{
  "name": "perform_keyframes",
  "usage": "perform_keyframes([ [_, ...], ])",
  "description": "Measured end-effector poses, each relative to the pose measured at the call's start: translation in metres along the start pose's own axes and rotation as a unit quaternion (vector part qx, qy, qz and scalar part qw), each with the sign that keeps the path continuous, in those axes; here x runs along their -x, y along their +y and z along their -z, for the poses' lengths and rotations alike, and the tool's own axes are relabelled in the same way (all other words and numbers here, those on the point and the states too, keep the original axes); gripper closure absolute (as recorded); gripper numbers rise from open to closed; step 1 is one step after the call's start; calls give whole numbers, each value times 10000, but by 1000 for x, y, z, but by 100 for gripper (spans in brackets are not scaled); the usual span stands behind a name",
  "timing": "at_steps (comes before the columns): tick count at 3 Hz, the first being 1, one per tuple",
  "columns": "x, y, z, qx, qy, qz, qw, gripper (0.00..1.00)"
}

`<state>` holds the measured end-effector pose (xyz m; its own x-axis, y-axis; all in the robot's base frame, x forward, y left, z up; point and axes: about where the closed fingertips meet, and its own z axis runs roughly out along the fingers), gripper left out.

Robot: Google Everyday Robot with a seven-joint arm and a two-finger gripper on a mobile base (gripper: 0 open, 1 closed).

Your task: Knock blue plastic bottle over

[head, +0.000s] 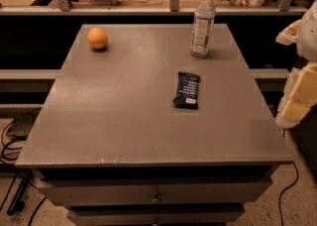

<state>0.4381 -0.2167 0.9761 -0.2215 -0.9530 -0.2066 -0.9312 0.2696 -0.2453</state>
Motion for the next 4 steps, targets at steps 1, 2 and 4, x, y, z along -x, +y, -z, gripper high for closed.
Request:
perform_keyframes([
  [1, 0, 0, 0, -1, 0, 0, 10000, 0],
  [2, -8, -17, 4, -158, -344, -132, 9992, 0],
  [4, 9, -78, -6, -585, -1438, -340, 9873, 0],
])
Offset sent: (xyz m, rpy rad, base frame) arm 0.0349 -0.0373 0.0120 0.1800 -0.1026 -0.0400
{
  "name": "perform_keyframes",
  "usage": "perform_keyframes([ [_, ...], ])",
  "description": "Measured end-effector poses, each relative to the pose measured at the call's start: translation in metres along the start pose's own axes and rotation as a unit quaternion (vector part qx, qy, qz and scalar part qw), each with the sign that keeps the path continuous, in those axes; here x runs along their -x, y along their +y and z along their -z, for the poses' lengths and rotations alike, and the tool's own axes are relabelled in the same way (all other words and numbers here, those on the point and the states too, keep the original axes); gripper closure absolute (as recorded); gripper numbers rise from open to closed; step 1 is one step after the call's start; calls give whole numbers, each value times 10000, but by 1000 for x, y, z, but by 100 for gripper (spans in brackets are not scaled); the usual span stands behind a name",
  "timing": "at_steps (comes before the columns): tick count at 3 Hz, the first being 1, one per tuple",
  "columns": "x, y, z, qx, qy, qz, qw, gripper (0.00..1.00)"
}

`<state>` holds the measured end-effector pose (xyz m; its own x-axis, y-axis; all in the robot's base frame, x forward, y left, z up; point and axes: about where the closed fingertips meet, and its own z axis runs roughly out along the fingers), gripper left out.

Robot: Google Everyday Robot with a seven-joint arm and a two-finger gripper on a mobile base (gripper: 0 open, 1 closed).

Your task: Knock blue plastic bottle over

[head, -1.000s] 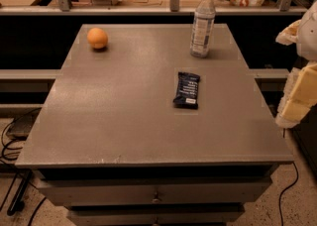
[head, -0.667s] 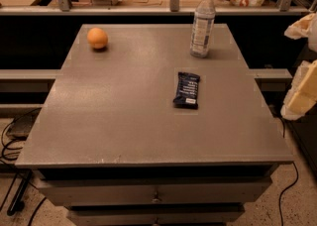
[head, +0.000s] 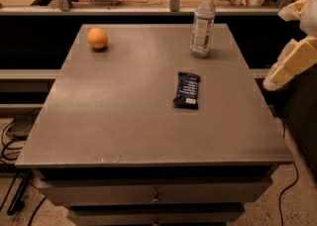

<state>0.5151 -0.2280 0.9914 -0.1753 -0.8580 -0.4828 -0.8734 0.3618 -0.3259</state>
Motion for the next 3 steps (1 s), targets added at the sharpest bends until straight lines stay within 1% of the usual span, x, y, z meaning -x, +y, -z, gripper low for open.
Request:
perform_keyframes([
  [1, 0, 0, 0, 3, 1, 0, 10000, 0],
  [2, 3, -6, -16, 51, -333, -470, 9983, 0],
  [3, 26, -25, -43, 124, -1064, -983, 9894, 0],
])
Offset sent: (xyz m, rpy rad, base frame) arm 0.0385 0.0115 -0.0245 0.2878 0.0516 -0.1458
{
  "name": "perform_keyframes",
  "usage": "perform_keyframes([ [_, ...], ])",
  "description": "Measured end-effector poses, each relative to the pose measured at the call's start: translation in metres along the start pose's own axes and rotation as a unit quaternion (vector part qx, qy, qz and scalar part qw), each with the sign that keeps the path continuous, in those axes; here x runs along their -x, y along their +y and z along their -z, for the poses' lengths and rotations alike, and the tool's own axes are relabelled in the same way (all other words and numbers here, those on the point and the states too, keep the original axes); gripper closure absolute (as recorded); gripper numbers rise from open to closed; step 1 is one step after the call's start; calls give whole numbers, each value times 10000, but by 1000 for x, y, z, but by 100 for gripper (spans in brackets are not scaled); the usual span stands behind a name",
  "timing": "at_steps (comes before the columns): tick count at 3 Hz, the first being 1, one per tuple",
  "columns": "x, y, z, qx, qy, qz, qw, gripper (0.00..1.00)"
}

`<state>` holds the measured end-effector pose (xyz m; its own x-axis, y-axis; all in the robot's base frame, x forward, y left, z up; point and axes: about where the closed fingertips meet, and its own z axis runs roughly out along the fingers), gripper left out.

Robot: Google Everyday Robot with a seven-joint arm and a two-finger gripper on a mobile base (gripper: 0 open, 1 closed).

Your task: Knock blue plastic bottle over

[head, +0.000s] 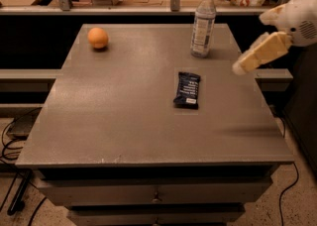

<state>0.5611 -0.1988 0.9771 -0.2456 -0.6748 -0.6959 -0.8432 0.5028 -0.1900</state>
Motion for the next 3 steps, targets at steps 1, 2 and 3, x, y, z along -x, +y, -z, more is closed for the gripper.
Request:
perform_keyframes([
  [1, 24, -21, -31, 62, -614, -302, 9976, 0],
  [2, 42, -45, -57, -47, -962, -343, 9948, 0],
  [3, 53, -73, -76, -271, -1055, -382, 9933, 0],
])
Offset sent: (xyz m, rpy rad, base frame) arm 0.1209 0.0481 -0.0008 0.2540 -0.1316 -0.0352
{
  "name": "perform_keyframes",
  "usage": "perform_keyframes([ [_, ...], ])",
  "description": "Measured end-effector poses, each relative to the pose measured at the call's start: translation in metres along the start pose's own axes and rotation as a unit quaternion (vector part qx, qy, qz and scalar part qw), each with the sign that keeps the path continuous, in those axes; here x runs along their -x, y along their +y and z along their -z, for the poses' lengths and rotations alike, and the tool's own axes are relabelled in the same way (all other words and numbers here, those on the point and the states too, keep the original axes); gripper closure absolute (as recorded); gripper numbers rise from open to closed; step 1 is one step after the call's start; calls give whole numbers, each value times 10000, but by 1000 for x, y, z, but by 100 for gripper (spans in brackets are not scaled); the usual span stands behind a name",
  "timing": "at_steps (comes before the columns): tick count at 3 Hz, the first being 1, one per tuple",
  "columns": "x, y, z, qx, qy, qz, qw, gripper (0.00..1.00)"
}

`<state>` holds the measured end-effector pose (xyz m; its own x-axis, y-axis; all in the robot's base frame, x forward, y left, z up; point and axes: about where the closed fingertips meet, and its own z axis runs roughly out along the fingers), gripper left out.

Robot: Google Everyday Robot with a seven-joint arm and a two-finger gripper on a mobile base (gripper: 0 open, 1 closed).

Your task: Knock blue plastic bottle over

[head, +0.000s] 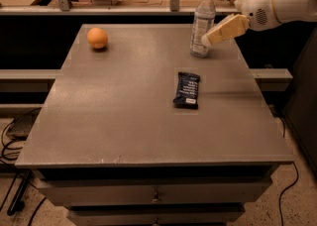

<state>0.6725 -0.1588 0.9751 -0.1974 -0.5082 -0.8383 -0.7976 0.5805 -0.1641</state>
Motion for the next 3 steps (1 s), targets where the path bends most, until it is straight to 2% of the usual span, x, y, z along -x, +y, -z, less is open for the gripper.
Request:
perform_keyframes([
  [1, 2, -1, -1, -6, -15, 7, 10000, 0],
  [2, -4, -5, -12, -125, -71, -209, 9997, 0],
  [3, -6, -19, -32, -322, -298, -427, 9981, 0],
])
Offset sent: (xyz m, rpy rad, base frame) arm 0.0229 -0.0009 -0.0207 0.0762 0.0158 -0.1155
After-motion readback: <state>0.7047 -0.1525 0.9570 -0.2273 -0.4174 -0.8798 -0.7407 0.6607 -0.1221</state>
